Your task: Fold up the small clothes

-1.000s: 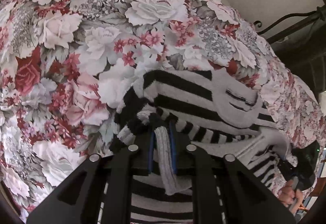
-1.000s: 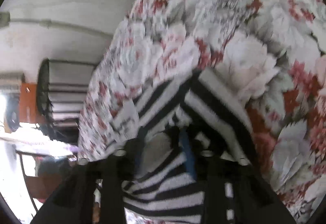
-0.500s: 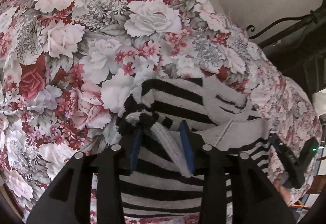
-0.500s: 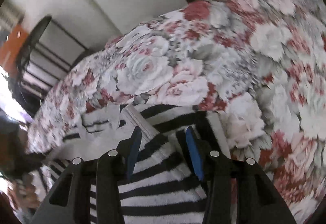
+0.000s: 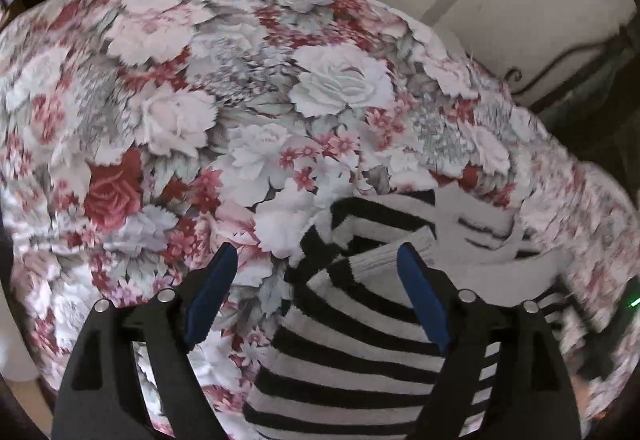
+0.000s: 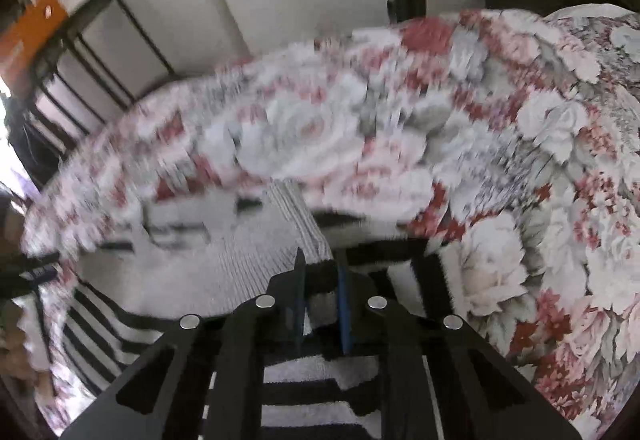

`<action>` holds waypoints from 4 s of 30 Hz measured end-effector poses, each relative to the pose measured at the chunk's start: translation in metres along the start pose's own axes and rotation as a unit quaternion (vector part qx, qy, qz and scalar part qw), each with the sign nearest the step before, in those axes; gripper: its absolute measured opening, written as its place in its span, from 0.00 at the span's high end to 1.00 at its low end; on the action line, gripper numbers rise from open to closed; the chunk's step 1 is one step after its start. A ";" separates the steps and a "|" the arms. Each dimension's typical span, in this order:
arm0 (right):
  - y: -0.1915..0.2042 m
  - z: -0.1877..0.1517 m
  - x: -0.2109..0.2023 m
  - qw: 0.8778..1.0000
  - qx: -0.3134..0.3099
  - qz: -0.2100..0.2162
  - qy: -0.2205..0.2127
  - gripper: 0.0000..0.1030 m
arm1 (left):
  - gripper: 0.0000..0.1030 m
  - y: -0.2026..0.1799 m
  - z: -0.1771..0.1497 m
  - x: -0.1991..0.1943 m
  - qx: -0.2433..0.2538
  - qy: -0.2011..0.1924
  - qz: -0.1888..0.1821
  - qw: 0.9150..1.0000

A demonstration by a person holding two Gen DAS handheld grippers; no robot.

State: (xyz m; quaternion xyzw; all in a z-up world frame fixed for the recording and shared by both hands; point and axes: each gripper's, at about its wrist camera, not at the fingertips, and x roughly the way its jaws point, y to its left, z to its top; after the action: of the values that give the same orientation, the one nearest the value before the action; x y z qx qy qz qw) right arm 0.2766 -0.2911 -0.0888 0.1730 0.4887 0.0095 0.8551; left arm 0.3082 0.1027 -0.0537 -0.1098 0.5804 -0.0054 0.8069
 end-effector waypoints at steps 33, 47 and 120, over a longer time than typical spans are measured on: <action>0.020 -0.016 0.003 1.000 -0.018 -0.018 0.018 0.80 | 0.43 -0.080 -0.028 0.050 0.181 -0.028 0.112 0.977; 0.028 -0.019 0.012 0.999 -0.019 0.011 0.030 0.74 | 0.28 -0.101 -0.043 0.032 0.197 -0.043 0.093 0.975; 0.066 -0.140 -0.009 0.981 -0.091 -0.070 0.160 0.49 | 0.04 -0.092 -0.172 0.036 0.179 0.015 0.181 0.967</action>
State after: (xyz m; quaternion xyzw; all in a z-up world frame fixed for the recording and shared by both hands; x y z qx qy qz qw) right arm 0.1639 -0.1902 -0.1257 0.0566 0.6269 0.0218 0.7767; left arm 0.1692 -0.0217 -0.1225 0.1436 0.5920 0.0349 0.7922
